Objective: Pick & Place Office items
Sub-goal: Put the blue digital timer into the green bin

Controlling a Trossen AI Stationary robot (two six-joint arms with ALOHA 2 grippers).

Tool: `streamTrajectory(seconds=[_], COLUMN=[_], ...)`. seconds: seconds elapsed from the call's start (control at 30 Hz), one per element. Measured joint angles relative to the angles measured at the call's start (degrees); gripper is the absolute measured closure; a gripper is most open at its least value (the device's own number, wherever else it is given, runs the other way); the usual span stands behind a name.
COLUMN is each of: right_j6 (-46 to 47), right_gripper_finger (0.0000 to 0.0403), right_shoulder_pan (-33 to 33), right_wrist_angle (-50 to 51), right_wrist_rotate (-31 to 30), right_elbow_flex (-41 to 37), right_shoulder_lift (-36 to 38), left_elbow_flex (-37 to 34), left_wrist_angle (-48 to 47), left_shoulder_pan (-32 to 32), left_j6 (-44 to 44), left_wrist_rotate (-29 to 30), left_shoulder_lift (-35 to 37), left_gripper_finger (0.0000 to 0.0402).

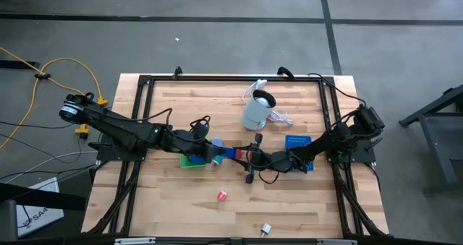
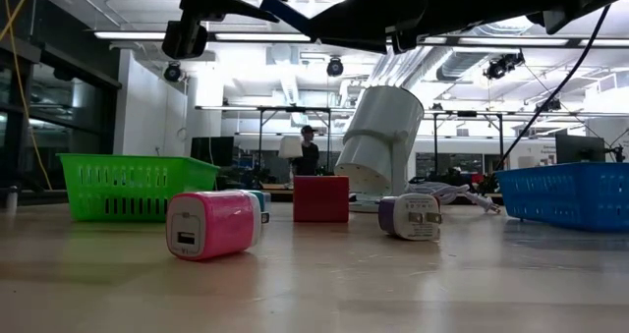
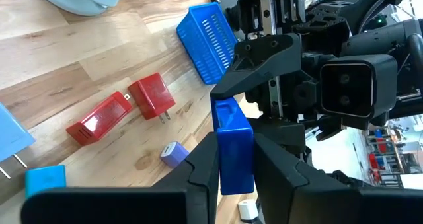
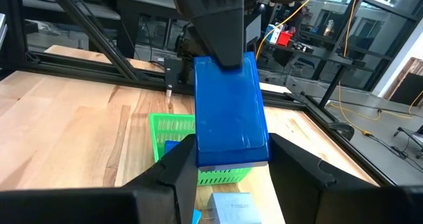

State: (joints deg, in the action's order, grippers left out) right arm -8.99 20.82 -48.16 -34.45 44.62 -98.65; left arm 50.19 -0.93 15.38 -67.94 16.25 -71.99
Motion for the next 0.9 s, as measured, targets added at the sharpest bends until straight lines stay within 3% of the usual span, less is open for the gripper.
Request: streamTrajectory(seconds=[0.3, 0.67, 0.9], right_j6=[0.0, 0.4, 0.3], right_gripper_finger=[0.0252, 0.0194, 0.0182], right_shoulder_pan=[0.0, 0.1, 0.1], right_wrist_angle=[0.0, -0.3, -0.3], right_wrist_rotate=[0.1, 0.2, 0.1], right_elbow_flex=[0.0, 0.1, 0.1], right_shoulder_lift=[0.0, 0.0, 0.0], left_elbow_flex=[0.0, 0.0, 0.0], left_wrist_angle=[0.0, -0.4, -0.2], left_shoulder_pan=[0.0, 0.0, 0.0], left_j6=[0.2, 0.8, 0.6], left_wrist_rotate=[0.0, 0.0, 0.0], left_shoulder_lift=[0.0, 0.0, 0.0], left_gripper_finger=[0.0339, 0.0339, 0.0339])
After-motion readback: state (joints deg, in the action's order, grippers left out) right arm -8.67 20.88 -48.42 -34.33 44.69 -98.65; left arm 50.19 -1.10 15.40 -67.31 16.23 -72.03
